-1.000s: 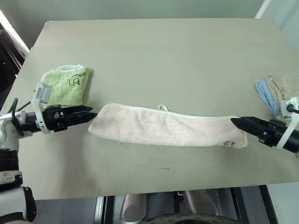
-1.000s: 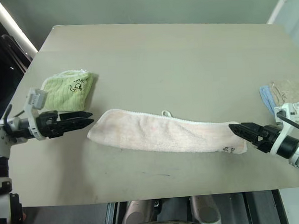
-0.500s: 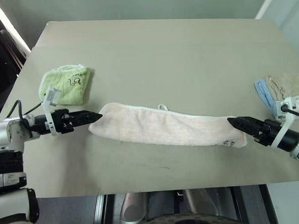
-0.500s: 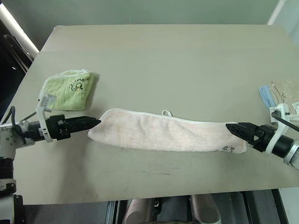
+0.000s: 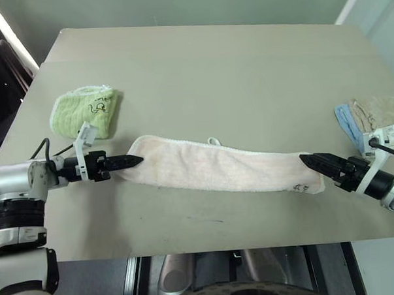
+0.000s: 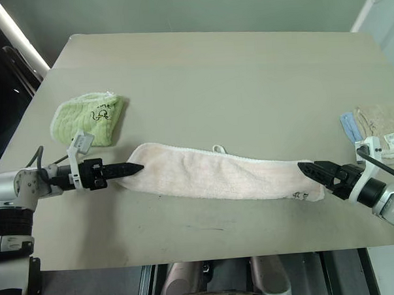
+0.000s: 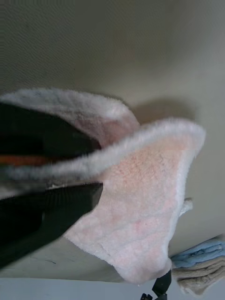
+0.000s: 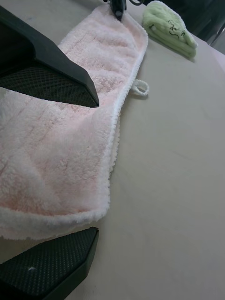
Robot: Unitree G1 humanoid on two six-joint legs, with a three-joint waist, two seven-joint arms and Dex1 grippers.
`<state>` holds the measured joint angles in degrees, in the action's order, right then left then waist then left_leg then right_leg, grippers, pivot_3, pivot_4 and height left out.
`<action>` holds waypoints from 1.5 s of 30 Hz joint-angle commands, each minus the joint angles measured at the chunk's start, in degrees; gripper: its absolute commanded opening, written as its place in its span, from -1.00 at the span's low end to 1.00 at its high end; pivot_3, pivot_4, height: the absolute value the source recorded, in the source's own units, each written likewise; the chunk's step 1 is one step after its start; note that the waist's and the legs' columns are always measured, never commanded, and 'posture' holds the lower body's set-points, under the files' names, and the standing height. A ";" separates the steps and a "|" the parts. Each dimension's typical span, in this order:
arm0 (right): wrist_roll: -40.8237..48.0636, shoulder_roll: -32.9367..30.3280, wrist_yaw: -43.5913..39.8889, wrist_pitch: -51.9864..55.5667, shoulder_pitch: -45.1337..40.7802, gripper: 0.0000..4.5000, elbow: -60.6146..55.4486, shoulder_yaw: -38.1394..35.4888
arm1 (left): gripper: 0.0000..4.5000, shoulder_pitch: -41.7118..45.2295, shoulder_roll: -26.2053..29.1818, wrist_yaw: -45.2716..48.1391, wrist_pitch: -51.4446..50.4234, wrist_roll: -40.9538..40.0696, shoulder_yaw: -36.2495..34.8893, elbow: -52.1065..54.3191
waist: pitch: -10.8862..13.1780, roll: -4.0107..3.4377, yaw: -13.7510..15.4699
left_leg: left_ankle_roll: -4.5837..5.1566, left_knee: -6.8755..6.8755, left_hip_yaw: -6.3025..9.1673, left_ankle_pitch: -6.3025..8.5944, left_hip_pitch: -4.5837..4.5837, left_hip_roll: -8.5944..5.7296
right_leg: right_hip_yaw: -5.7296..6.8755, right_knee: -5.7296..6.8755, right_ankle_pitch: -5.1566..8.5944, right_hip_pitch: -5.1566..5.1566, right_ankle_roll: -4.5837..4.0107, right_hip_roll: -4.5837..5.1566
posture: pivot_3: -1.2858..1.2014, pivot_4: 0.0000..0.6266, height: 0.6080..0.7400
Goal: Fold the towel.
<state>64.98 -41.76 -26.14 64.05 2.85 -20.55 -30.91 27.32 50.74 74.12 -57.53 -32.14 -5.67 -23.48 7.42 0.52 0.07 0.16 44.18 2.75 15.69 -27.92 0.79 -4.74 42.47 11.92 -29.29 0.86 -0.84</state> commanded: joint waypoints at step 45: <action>14.40 -2.33 0.03 -0.95 3.44 1.00 -2.77 -9.17 | 0.67 3.49 4.47 6.15 10.99 -5.45 -10.36 -4.00 | -0.02 -0.03 0.01 | -0.14 -0.03 0.10 0.09 -0.07 -0.03 | -0.02 0.03 0.05 -0.11 -0.13 -0.02 | 0.03 -0.52 0.36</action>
<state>74.70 -43.38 -27.43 63.00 6.71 -22.60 -37.48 29.61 55.25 79.14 -45.74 -36.18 -15.94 -29.54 7.40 0.48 0.08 0.02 44.15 2.83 15.78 -27.98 0.76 -4.76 42.48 12.00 -29.39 0.77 -0.86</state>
